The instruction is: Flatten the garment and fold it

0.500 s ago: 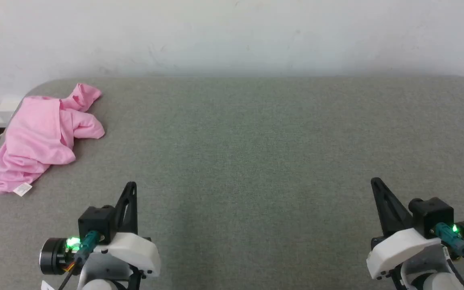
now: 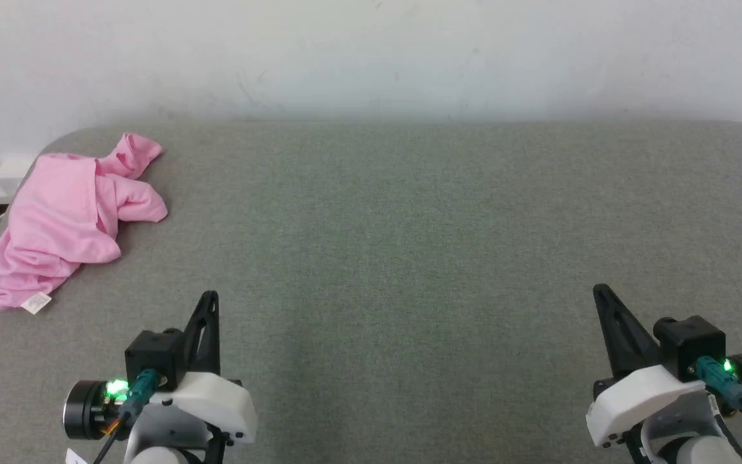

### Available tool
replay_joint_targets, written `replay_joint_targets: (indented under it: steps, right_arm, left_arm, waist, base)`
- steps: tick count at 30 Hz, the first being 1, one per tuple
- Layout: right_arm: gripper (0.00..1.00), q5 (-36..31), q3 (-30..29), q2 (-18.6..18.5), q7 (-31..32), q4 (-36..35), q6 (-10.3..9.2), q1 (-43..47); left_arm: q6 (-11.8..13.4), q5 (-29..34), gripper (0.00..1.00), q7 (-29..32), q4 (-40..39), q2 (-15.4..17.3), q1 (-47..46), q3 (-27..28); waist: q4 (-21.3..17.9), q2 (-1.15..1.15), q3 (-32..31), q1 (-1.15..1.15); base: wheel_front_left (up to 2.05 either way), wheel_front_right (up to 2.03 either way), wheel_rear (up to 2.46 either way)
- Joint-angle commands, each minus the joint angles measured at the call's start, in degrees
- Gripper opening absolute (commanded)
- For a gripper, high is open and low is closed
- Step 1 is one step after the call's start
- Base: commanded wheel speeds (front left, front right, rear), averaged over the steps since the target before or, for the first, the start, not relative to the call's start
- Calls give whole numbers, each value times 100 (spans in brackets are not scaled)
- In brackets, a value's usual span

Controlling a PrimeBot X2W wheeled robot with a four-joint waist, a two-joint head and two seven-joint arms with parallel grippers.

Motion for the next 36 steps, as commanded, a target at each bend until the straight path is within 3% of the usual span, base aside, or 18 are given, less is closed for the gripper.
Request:
replay_joint_targets:
  steps: [1,9,10,22,36]
  right_arm:
    - [0,-26,4,17,4,-34,-11,-82]
    - [0,-26,4,17,4,-34,-11,-82]
    - [100,1,0,0,-1,1,0,0]
    - [100,38,6,-1,-78,49,0,-7]
    - [100,65,25,1,-198,127,-1,-51]
  left_arm:
    - [38,37,0,1,-27,-11,34,25]
    - [38,37,0,1,-27,-11,34,25]
    - [0,0,100,-1,0,0,0,-2]
    - [76,-41,100,-101,114,0,-63,-110]
    - [198,-132,100,-275,270,39,-137,-215]
  waist:
    - [0,0,0,0]
    - [0,0,0,0]
    - [0,0,0,0]
    - [69,0,1,0]
    - [426,0,10,0]
  base:
    - [0,0,0]
    - [0,0,0]
    - [0,0,0]
    - [0,0,0]
    - [0,0,0]
